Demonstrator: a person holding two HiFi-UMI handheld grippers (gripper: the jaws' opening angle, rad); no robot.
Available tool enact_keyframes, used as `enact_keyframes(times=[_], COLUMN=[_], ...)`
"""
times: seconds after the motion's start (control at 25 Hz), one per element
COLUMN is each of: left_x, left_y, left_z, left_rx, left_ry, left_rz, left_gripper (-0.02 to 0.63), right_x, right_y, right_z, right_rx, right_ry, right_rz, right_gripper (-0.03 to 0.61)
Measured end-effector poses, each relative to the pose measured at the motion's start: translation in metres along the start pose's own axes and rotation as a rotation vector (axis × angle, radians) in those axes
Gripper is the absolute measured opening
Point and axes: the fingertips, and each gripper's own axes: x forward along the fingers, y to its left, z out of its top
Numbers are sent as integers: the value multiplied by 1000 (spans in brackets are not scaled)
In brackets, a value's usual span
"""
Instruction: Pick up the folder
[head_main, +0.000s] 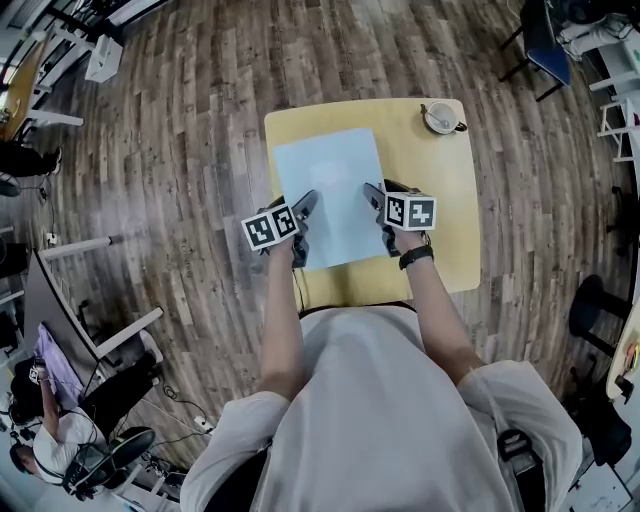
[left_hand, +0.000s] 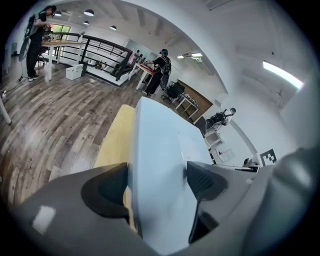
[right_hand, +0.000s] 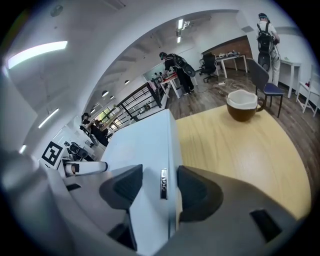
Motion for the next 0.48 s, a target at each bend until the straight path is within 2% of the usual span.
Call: enact_keyframes(times=[0.24,0.48], left_x=[-21,-52], left_y=[-22,-51], left_z=[25,55], left_rx=[17,74], left_ry=[-81,-189], left_rz=[-20,-32], left_gripper=[379,377], right_x=[-25,-56], right_y=[21,41], right_z=[36,69], right_rx=[-78,-130], right_ry=[-93,-193], right_rz=[17,46], right_gripper=[232,232])
